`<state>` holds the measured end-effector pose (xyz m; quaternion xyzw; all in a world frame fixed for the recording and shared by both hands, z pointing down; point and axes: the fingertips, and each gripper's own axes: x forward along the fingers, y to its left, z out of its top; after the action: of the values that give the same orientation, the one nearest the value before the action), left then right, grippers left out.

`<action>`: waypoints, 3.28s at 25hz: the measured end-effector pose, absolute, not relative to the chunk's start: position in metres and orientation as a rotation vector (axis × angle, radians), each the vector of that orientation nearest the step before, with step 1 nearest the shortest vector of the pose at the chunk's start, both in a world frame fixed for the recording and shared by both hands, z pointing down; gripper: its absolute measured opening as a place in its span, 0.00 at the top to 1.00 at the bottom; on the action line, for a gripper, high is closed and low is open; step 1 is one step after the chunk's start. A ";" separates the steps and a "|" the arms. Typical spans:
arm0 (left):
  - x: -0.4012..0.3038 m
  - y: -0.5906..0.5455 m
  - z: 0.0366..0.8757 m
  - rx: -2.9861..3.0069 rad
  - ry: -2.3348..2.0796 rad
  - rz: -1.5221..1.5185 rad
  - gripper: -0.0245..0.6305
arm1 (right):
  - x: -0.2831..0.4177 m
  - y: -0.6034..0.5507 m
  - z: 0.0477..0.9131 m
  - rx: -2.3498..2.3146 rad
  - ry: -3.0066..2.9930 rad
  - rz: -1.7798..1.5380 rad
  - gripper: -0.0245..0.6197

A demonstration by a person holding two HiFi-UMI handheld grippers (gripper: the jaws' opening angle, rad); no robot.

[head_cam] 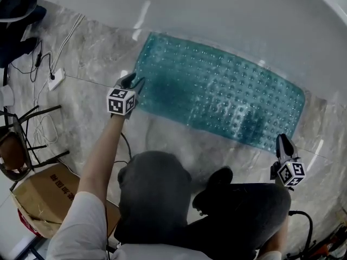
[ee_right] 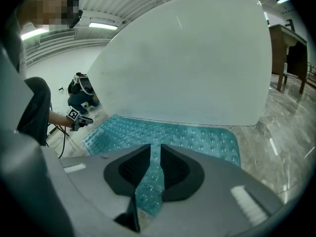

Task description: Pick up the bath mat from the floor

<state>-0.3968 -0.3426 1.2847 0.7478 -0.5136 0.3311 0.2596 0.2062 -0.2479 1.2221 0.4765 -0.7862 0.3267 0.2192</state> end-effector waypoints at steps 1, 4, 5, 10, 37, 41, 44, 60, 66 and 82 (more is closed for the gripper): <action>-0.407 -0.344 1.300 1.997 -1.389 0.937 0.66 | 0.207 -0.245 1.229 1.316 -2.165 0.905 0.85; -0.433 -0.349 1.337 1.919 -1.365 1.024 0.57 | 0.205 -0.240 1.246 1.313 -2.142 0.907 0.85; -0.441 -0.350 1.347 1.890 -1.357 1.030 0.53 | 0.202 -0.238 1.251 1.310 -2.140 0.908 0.85; -0.455 -0.351 1.390 1.727 -1.246 0.961 0.19 | 0.199 -0.227 1.268 1.292 -2.131 0.924 0.85; -0.334 -0.319 1.368 1.918 -1.070 0.950 0.92 | 0.315 -0.249 1.370 1.385 -1.936 0.962 0.74; -0.315 -0.317 1.356 1.955 -1.028 0.882 0.92 | 0.343 -0.259 1.387 1.398 -1.873 0.964 0.66; -0.302 -0.317 1.353 1.971 -1.006 0.839 0.91 | 0.364 -0.268 1.401 1.414 -1.815 0.980 0.55; -0.281 -0.314 1.352 2.042 -0.964 0.760 0.90 | 0.366 -0.275 1.444 1.276 -1.702 1.101 0.50; -0.275 -0.310 1.337 2.038 -0.929 0.704 0.92 | 0.338 -0.275 1.424 1.242 -1.752 1.122 0.86; -0.273 -0.301 1.214 2.117 -0.845 0.538 0.93 | 0.281 -0.266 1.260 1.220 -2.120 1.219 0.93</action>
<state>-0.2727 -0.3006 1.2141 0.8326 -0.3324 0.2117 0.3892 0.2805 -0.2658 1.2600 0.4372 -0.7596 0.4368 0.2029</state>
